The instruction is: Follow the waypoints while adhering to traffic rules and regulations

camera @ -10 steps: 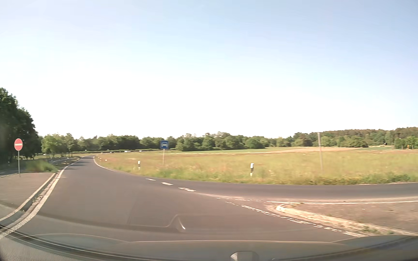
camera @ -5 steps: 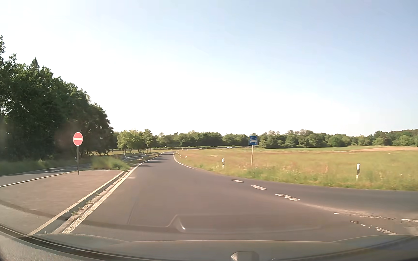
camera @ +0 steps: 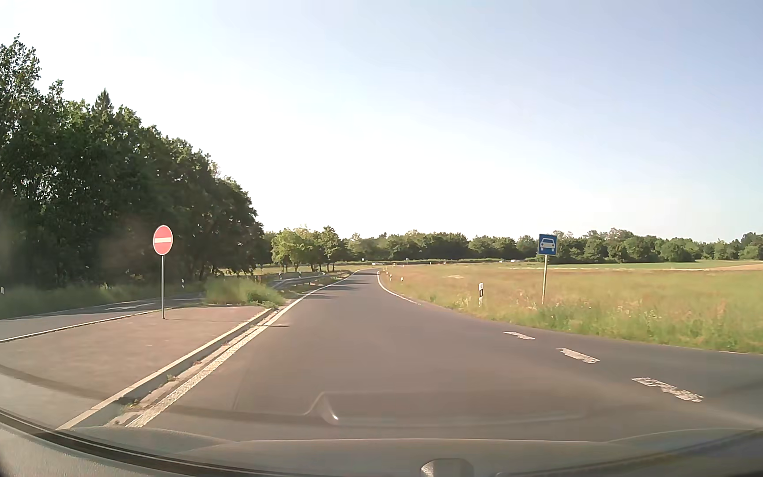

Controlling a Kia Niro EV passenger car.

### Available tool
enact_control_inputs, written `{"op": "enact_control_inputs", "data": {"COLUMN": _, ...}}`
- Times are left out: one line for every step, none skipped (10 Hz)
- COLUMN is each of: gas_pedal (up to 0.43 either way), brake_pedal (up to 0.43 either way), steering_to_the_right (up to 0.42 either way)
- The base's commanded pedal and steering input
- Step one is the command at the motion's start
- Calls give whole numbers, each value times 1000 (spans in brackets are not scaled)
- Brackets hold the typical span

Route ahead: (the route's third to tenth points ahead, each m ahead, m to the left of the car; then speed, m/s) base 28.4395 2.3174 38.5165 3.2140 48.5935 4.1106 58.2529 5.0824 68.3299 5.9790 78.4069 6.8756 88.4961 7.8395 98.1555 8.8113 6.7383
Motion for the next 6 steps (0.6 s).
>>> {"op": "enact_control_inputs", "data": {"gas_pedal": 299, "brake_pedal": 30, "steering_to_the_right": -70}}
{"op": "enact_control_inputs", "data": {"gas_pedal": 299, "brake_pedal": 30, "steering_to_the_right": -65}}
{"op": "enact_control_inputs", "data": {"gas_pedal": 299, "brake_pedal": 30, "steering_to_the_right": -65}}
{"op": "enact_control_inputs", "data": {"gas_pedal": 311, "brake_pedal": 30, "steering_to_the_right": -65}}
{"op": "enact_control_inputs", "data": {"gas_pedal": 311, "brake_pedal": 30, "steering_to_the_right": -65}}
{"op": "enact_control_inputs", "data": {"gas_pedal": 319, "brake_pedal": 30, "steering_to_the_right": -63}}
